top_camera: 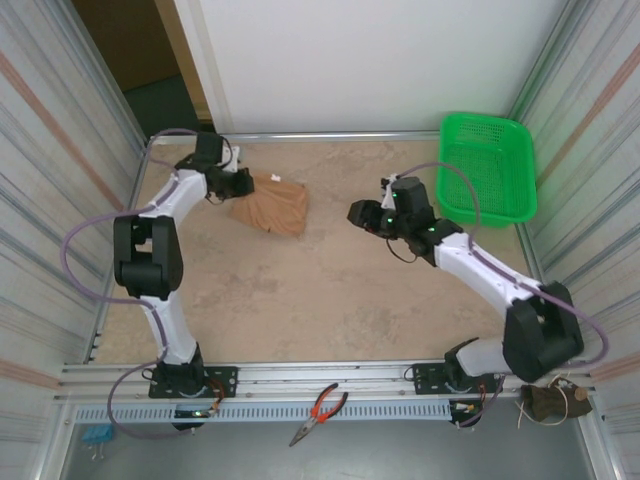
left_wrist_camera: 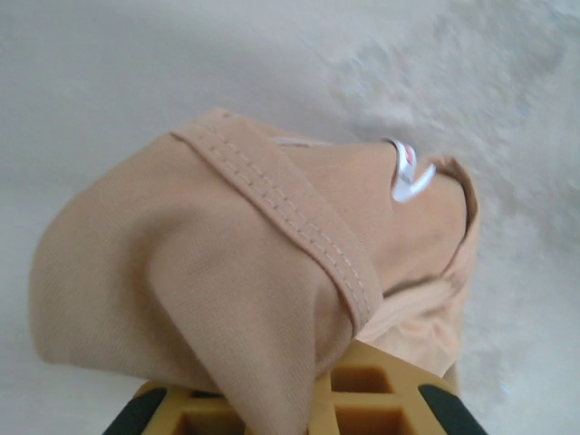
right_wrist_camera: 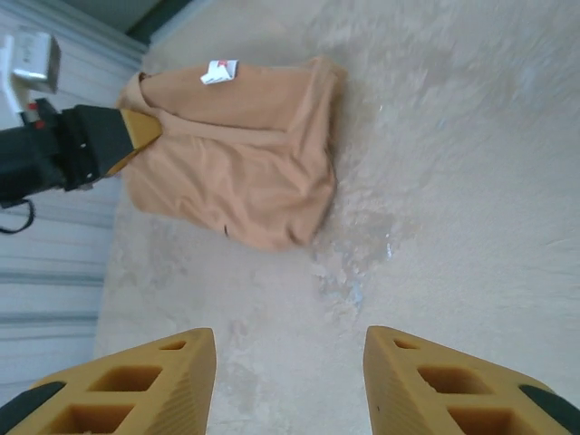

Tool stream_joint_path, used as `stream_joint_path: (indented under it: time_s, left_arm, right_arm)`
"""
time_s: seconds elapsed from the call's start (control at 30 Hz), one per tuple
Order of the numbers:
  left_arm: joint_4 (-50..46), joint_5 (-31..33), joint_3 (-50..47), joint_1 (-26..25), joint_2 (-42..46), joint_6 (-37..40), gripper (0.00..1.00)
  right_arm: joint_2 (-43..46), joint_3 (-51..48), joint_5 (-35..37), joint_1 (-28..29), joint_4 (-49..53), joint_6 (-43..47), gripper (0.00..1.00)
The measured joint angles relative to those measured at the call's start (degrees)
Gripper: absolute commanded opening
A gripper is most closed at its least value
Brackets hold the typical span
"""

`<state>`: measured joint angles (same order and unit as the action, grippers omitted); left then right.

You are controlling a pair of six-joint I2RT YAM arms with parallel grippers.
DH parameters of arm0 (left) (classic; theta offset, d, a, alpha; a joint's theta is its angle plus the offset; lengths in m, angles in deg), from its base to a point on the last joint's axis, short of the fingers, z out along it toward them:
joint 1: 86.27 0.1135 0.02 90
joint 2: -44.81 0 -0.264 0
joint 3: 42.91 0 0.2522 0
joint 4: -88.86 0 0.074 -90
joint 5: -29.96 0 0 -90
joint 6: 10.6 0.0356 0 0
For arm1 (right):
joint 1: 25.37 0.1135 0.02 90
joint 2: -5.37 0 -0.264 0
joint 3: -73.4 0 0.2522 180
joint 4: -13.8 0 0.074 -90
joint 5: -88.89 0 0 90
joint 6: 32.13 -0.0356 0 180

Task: Fold the inside-out t-shirt

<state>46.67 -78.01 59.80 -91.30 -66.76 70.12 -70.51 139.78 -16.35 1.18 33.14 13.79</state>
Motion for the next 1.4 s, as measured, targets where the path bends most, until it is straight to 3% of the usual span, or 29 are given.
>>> stream_joint_path:
  time_s: [0.2,0.23,0.33,0.4,0.43,0.47,0.5,0.63,0.73,0.9,1.03,1.1,1.2,1.4]
  left_arm:
    - [-8.22,2.16,9.70,7.67,-8.72,4.87,0.10]
    - [-9.46,2.71,11.39,8.70,-10.27,5.55,0.19]
    - [-12.09,4.02,15.56,10.14,-13.66,7.19,0.59]
    - [-12.96,4.37,17.31,10.19,-14.36,7.61,0.71]
    - [-13.42,4.37,17.88,10.08,-14.29,7.65,0.77]
    - [-13.46,4.37,18.08,9.92,-13.84,7.61,0.80]
    - [-13.46,4.35,18.10,9.84,-13.03,7.54,0.98]
    - [-9.44,4.22,12.35,9.42,-4.20,6.25,0.99]
    - [-3.02,4.24,0.11,9.14,10.64,4.26,0.99]
    - [16.00,11.02,-28.65,6.25,41.62,2.43,0.99]
    - [31.26,20.83,-51.58,2.91,56.65,3.56,0.99]
    - [35.89,25.68,-60.11,3.52,58.05,4.44,0.99]
    - [40.63,30.69,-66.64,4.46,53.07,5.11,0.99]
    - [54.66,31.50,-67.32,3.54,37.64,5.84,0.99]
  right_arm:
    - [11.58,-4.02,2.73,-5.40,10.16,2.29,0.58]
    - [13.09,-4.55,3.10,-6.43,11.98,2.64,0.62]
    - [16.59,-5.31,3.98,-9.05,16.44,4.17,0.80]
    - [18.18,-5.40,4.98,-10.45,18.75,5.40,0.89]
    - [18.99,-5.40,5.42,-11.17,19.87,5.95,1.00]
    - [19.63,-5.40,6.27,-11.72,20.70,6.69,0.99]
    - [20.11,-5.40,7.39,-12.37,21.40,7.28,0.99]
    - [20.04,-5.46,15.74,-13.86,22.38,9.22,0.99]
    - [20.17,-8.81,25.53,-14.01,16.59,11.98,0.99]
    - [16.90,-16.50,38.69,-16.96,4.81,19.19,0.99]
    - [10.14,-19.85,44.15,-18.45,-4.87,23.82,0.99]
    - [6.05,-21.29,45.75,-18.60,-9.64,25.86,0.99]
    - [0.74,-22.99,46.18,-18.71,-17.16,28.61,0.99]
    - [-6.21,-25.24,40.46,-19.08,-31.34,35.74,0.99]
